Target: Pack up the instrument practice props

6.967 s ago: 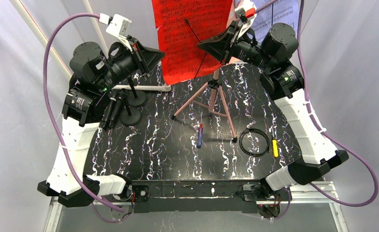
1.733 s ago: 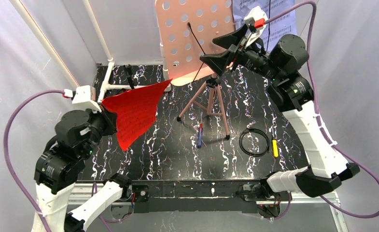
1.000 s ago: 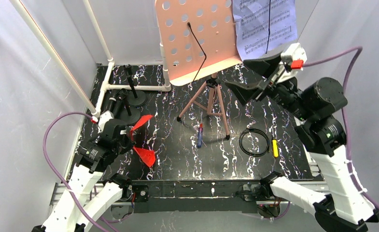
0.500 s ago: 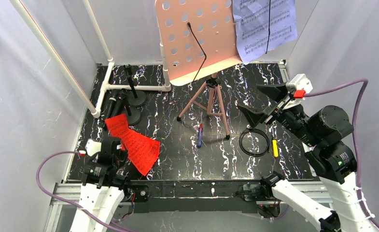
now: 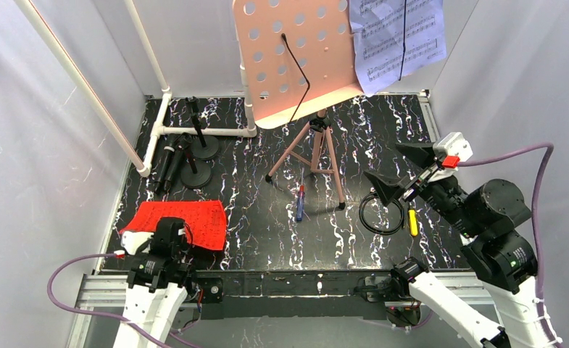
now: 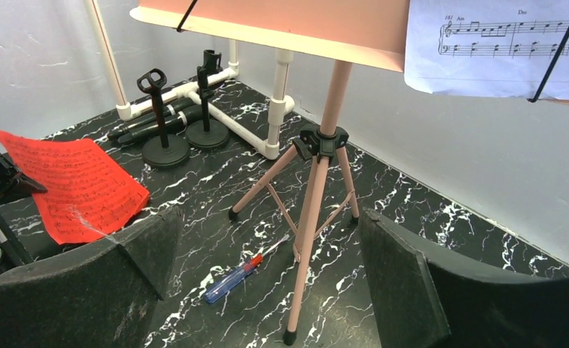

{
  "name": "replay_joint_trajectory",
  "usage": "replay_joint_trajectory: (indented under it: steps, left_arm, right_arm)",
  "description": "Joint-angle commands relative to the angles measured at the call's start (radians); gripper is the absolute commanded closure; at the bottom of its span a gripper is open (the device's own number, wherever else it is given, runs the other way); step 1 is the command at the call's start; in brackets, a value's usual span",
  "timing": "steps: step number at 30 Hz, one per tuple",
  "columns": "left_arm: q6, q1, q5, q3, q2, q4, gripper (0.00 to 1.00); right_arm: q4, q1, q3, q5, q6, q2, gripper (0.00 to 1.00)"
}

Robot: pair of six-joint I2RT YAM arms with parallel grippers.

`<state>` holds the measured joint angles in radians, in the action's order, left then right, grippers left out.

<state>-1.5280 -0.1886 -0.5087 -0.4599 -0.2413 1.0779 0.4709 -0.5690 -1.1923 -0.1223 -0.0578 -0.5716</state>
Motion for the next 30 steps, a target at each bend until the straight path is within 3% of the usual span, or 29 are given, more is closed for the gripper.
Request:
replay_joint_trajectory:
  steps: [1, 5, 9, 17, 27, 30]
  left_arm:
    - [-0.011, 0.006, -0.129, 0.016, -0.069, -0.013, 1.00]
    - [-0.011, 0.011, -0.166, 0.012, -0.134, -0.023, 1.00]
    - [0.148, 0.052, -0.150, -0.011, -0.191, -0.123, 1.00]
    - [0.410, 0.296, 0.029, -0.057, -0.420, -0.238, 1.00]
    - [0.619, 0.466, 0.091, -0.120, -0.516, -0.292, 0.79]
    - [0.622, 0.487, 0.111, -0.108, -0.519, -0.303, 0.66]
  right_arm:
    - [-0.031, -0.003, 0.014, 0.025, -0.015, 0.028, 0.01]
    - [-0.032, -0.016, 0.019, 0.033, -0.020, 0.034, 0.01]
    - [-0.028, -0.031, 0.021, 0.046, -0.027, 0.045, 0.01]
    - [-0.028, -0.047, 0.023, 0.058, -0.038, 0.058, 0.01]
    - [-0.031, -0.052, 0.027, 0.059, -0.040, 0.048, 0.01]
    - [-0.028, -0.051, 0.025, 0.059, -0.039, 0.040, 0.01]
